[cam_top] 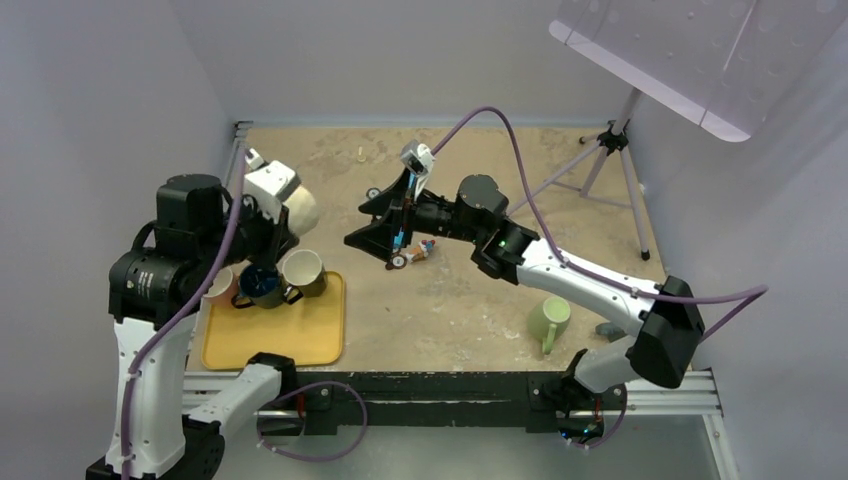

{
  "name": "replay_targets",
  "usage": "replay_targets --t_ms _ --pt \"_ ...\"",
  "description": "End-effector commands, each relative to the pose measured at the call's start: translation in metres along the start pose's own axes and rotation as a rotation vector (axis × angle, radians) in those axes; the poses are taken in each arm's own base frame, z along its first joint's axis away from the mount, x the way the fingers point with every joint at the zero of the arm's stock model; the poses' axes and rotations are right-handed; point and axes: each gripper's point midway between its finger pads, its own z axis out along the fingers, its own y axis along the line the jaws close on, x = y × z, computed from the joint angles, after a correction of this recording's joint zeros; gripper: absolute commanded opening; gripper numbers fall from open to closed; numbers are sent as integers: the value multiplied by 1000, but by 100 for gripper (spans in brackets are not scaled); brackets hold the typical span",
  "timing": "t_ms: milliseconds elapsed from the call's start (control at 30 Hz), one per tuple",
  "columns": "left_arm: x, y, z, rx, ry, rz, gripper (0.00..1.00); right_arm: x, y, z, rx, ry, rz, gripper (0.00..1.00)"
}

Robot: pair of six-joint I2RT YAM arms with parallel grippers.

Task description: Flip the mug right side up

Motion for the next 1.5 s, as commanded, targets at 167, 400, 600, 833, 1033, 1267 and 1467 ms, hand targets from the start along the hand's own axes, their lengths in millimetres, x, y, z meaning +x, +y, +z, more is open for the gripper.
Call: replay_targets --t_ms 167,400,600,833,1033,1267,1467 --pt "186 45 -75 -146 897 279 0 -7 -27 -31 239 45 -140 98" --pt "240 55 -86 -72 1138 242 0 -4 -33 -40 277 52 -159 98" --pt "261 73 -73 -33 1134 96 0 -4 -34 -41 284 52 -170 98" --pt "312 82 -59 15 1200 6 0 -5 -36 -41 292 49 -179 98" --pt "318 114 -48 -34 1171 -48 0 -5 -40 -42 314 49 -188 98" --pt "335 127 -37 -32 1205 -69 0 -9 -43 -43 335 44 -195 98" --pt "346 130 -32 -29 1216 -48 0 -13 -45 -47 363 34 -203 98"
